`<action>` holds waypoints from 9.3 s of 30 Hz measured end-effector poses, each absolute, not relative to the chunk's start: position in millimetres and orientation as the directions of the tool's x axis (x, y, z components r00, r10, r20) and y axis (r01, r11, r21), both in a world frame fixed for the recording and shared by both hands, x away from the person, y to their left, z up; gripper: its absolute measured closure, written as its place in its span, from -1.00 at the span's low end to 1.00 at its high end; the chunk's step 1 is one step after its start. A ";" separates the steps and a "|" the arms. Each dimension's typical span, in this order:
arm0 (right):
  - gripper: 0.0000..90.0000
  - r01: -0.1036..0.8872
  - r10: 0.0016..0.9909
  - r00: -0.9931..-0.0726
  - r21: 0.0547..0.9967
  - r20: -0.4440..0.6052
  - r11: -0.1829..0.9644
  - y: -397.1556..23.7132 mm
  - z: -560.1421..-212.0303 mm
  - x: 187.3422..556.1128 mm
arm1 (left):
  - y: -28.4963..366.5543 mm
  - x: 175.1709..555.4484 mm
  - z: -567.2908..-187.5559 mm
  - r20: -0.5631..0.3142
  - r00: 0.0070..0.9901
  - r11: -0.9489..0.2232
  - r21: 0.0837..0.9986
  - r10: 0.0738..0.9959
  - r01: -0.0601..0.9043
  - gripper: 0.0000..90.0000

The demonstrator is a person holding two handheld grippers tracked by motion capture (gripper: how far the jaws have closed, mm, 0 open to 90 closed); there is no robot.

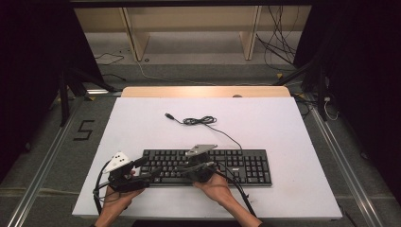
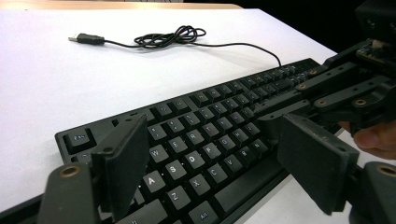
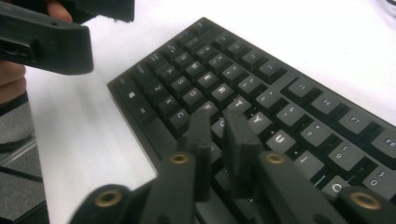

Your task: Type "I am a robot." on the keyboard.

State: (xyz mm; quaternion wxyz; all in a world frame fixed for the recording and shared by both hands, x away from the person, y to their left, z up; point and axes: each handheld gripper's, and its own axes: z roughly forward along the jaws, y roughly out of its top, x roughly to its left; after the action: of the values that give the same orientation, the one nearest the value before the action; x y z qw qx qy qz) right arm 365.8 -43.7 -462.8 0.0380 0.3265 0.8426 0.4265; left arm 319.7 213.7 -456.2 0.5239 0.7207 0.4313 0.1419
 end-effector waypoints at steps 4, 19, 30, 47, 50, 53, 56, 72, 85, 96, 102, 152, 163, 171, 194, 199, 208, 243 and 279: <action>1.00 0.519 0.583 -0.786 0.733 0.208 0.440 -39.5 -466.1 366.0 | 213.4 319.5 -456.2 -0.244 0.590 -0.081 0.879 0.769 0.470 -0.46; 1.00 0.524 0.586 -0.787 0.708 0.190 0.474 -31.2 -475.2 367.7 | 212.6 318.8 -456.0 -0.244 0.592 -0.080 0.881 0.768 0.467 -0.46; 1.00 0.521 0.592 -0.787 0.700 0.174 0.488 -29.0 -480.7 365.6 | 212.2 318.5 -456.2 -0.247 0.590 -0.078 0.879 0.769 0.469 -0.45; 0.61 0.540 0.601 -0.763 0.746 0.238 0.390 -47.8 -463.0 371.7 | 212.8 318.8 -457.1 -0.242 0.591 -0.084 0.879 0.770 0.469 -0.46; 0.49 0.543 0.612 -0.755 0.749 0.237 0.380 -52.6 -460.7 373.3 | 212.7 319.1 -457.3 -0.240 0.592 -0.086 0.879 0.770 0.468 -0.46; 0.32 0.544 0.611 -0.753 0.752 0.243 0.372 -56.5 -458.8 374.5 | 212.8 319.0 -457.3 -0.240 0.592 -0.086 0.880 0.770 0.468 -0.46; 0.24 0.542 0.614 -0.751 0.758 0.243 0.363 -60.2 -456.8 376.1 | 212.9 319.0 -457.3 -0.241 0.591 -0.084 0.880 0.770 0.468 -0.45; 0.07 0.558 0.643 -0.726 0.755 0.244 0.343 -79.8 -449.3 384.1 | 213.0 318.7 -457.1 -0.237 0.593 -0.086 0.881 0.770 0.464 -0.46; 0.88 0.557 0.677 -0.708 0.750 0.202 0.358 -89.1 -451.4 387.6 | 212.8 318.7 -457.1 -0.238 0.592 -0.085 0.881 0.770 0.465 -0.45; 1.00 0.570 0.691 -0.701 0.720 0.175 0.396 -86.5 -461.3 391.1 | 212.8 318.8 -457.2 -0.236 0.593 -0.087 0.882 0.770 0.464 -0.45; 1.00 0.581 0.693 -0.699 0.705 0.176 0.406 -85.7 -467.2 392.8 | 212.8 318.7 -457.2 -0.237 0.592 -0.086 0.881 0.770 0.465 -0.45; 0.13 0.565 0.661 -0.713 0.749 0.233 0.346 -88.8 -459.2 379.4 | 212.9 321.1 -458.0 -0.233 0.586 -0.090 0.879 0.776 0.468 -0.45; -0.05 0.528 0.639 -0.735 0.783 0.228 0.328 -98.4 -452.4 364.1 | 208.1 330.2 -455.4 -0.231 0.581 -0.104 0.868 0.781 0.486 -0.28; -0.10 0.503 0.633 -0.739 0.814 0.230 0.291 -114.0 -448.0 351.3 | 199.1 338.4 -454.2 -0.223 0.591 -0.140 0.851 0.775 0.505 -0.17; -0.18 0.491 0.645 -0.728 0.834 0.234 0.252 -136.9 -443.8 333.6 | 167.6 368.6 -460.1 -0.205 0.631 -0.253 0.791 0.748 0.557 0.54; -0.19 0.490 0.644 -0.728 0.835 0.233 0.252 -138.7 -444.0 331.7 | 166.2 371.8 -462.8 -0.202 0.638 -0.269 0.783 0.743 0.561 0.70; -0.20 0.490 0.644 -0.729 0.834 0.232 0.254 -140.7 -444.0 329.4 | 160.7 378.1 -467.1 -0.194 0.648 -0.296 0.769 0.737 0.567 0.94; -0.26 0.492 0.647 -0.726 0.834 0.235 0.249 -142.7 -443.5 326.8 | 150.3 386.9 -476.6 -0.171 0.649 -0.351 0.726 0.741 0.592 0.97; 0.48 0.516 0.654 -0.729 0.792 0.205 0.326 -126.7 -448.2 347.7 | 200.1 340.8 -447.7 -0.292 0.625 -0.078 0.865 0.724 0.495 -0.26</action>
State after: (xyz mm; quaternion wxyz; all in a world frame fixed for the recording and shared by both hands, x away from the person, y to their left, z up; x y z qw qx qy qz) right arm 347.7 -126.7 -448.2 0.0759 0.3605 0.8108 0.4548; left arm 340.8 200.1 -447.7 0.5334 0.7264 0.4198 0.1073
